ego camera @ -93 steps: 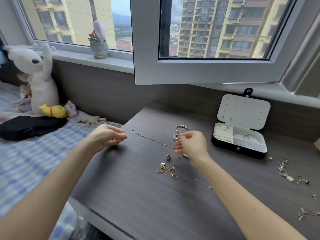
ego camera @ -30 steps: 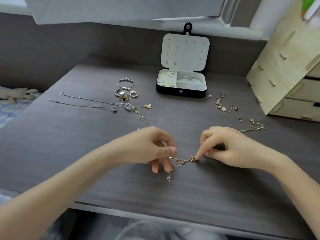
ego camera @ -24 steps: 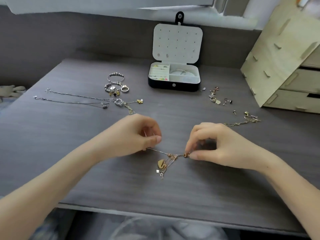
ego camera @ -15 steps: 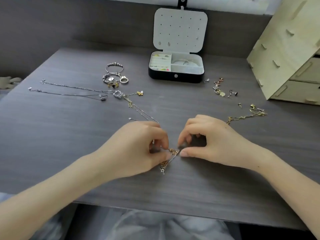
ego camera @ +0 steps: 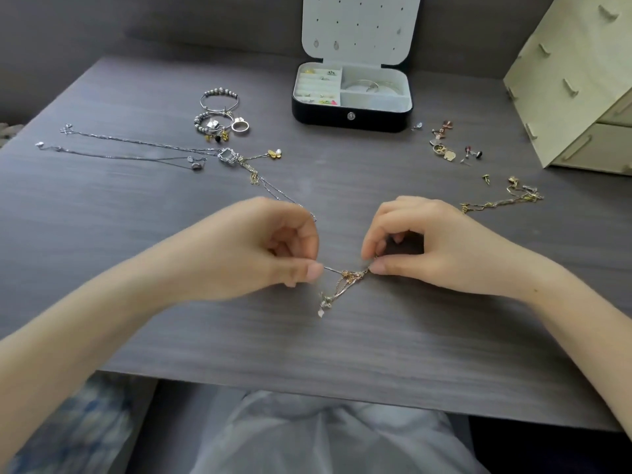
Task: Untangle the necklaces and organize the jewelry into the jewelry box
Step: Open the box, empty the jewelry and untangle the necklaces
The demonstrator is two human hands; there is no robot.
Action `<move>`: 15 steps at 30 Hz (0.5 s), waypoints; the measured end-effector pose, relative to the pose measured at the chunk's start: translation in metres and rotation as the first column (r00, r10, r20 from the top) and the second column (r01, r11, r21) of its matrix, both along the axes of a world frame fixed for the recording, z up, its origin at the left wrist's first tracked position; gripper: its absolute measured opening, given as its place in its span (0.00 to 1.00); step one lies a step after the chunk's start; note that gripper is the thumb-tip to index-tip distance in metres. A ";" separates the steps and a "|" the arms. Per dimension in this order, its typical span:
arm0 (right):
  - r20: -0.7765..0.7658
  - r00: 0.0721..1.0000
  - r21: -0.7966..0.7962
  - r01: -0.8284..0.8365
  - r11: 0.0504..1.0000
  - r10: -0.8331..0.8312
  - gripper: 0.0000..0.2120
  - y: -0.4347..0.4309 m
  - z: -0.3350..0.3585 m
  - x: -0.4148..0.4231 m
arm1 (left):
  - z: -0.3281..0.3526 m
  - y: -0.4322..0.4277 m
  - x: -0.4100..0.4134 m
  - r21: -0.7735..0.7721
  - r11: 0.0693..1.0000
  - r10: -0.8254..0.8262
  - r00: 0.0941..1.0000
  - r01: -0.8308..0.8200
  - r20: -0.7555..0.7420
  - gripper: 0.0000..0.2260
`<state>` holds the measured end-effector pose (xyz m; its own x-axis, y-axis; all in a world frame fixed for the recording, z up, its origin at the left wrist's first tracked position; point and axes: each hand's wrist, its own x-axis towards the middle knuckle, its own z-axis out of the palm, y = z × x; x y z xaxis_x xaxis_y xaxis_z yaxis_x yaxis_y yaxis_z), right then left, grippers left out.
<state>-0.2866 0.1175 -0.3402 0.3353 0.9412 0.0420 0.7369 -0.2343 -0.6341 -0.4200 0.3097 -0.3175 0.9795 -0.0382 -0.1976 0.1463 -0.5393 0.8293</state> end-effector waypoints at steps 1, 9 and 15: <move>-0.009 1.000 0.023 -0.001 1.000 0.001 0.03 0.000 0.001 -0.002 | 0.002 0.002 0.002 -0.047 0.999 0.009 1.000 -0.010 -0.007 0.06; 0.155 0.987 0.119 -0.062 0.991 0.043 0.09 0.009 -0.005 -0.026 | 0.011 0.009 0.022 -0.077 0.996 0.042 0.998 -0.045 -0.038 0.06; 0.192 0.966 0.155 0.142 0.978 -0.171 0.16 0.018 -0.007 -0.029 | 0.018 0.014 0.022 -0.152 0.988 -0.002 0.999 -0.004 -0.041 0.09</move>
